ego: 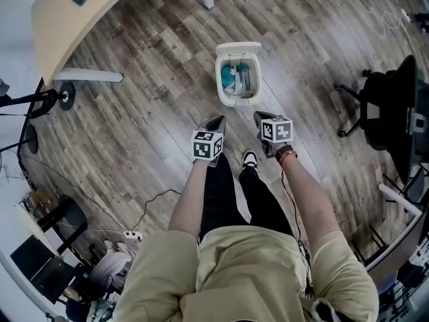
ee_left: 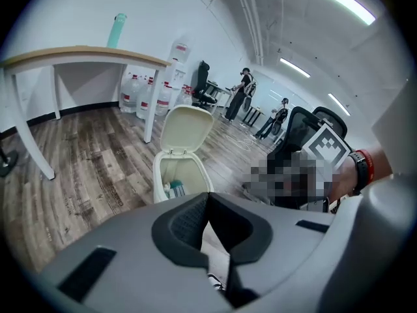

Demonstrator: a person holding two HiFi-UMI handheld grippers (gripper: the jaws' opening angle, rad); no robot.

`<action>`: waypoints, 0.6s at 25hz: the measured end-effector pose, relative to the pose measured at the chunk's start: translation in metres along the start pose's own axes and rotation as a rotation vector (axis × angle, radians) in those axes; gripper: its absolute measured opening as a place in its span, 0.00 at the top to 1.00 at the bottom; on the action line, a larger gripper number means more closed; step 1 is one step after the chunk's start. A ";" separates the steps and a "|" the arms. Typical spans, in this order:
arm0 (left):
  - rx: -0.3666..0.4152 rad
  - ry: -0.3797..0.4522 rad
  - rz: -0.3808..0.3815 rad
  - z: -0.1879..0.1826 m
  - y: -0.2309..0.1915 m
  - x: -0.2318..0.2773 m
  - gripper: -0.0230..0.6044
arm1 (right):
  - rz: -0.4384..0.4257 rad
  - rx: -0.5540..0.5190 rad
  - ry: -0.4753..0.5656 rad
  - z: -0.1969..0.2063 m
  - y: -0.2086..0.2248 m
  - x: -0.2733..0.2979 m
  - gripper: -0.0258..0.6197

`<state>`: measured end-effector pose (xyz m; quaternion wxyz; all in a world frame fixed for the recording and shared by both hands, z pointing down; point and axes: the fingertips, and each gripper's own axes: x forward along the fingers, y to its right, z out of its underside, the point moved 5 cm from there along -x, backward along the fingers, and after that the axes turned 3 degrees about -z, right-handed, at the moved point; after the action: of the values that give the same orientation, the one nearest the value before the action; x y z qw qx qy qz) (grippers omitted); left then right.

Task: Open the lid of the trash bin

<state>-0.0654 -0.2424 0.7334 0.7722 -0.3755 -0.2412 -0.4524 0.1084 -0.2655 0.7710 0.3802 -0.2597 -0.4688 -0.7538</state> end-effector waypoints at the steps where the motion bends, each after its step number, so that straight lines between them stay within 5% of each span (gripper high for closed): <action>1: 0.003 0.008 -0.001 -0.005 0.007 -0.012 0.92 | 0.001 -0.028 0.004 -0.006 -0.010 -0.012 0.94; 15: 0.003 0.210 -0.010 -0.093 0.108 -0.155 0.92 | -0.073 -0.198 0.156 -0.061 -0.111 -0.186 0.94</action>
<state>-0.0412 -0.2029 0.5278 0.7915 -0.3235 -0.1615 -0.4927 0.1233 -0.2293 0.5492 0.3602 -0.2195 -0.3703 -0.8276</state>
